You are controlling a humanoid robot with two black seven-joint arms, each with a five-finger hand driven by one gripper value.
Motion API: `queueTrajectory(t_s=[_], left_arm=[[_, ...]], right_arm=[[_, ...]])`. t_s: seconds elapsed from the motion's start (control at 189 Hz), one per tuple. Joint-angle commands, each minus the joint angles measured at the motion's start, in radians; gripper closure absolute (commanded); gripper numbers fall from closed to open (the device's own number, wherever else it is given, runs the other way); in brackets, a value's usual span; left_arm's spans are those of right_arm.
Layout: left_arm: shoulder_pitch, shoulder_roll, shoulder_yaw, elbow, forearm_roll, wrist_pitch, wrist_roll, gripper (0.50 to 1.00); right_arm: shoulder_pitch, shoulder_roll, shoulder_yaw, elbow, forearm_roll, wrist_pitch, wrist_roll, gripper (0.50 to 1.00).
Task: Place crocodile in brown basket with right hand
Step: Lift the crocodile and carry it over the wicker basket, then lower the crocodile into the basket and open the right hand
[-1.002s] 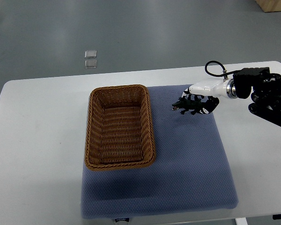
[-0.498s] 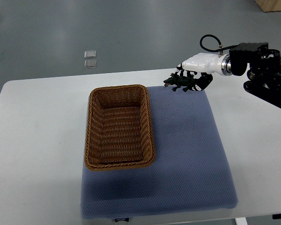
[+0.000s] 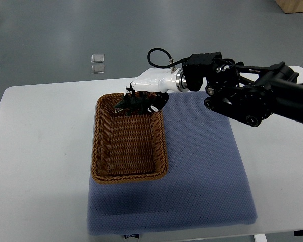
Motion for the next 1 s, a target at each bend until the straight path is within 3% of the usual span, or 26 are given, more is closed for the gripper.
queueTrajectory(t_s=[0.0,0.652,0.748,0.875,0.997], left_arm=[[0.0,0.0,0.0,-0.001,0.0,0.0,0.0,0.5],[0.0,0.0,0.0,-0.001,0.0,0.0,0.0,0.5],[0.0,0.0,0.0,-0.001,0.0,0.0,0.0,0.5],[0.0,0.0,0.0,0.001,0.0,0.0,0.0,0.5],[0.0,0.0,0.0,0.001,0.0,0.0,0.0,0.5]], right_arm=[[-0.025,0.027,-0.007,0.0,-0.004,0.0,-0.002,1.0],[-0.105,0.077,-0.012,-0.025,-0.03,-0.012,-0.002,0.998],[-0.111,0.076,-0.012,-0.025,-0.03,-0.019,-0.002,0.955],[-0.113,0.076,-0.01,-0.025,-0.029,-0.02,-0.002,0.832],[-0.119,0.076,-0.01,-0.025,-0.027,-0.02,-0.002,0.793]])
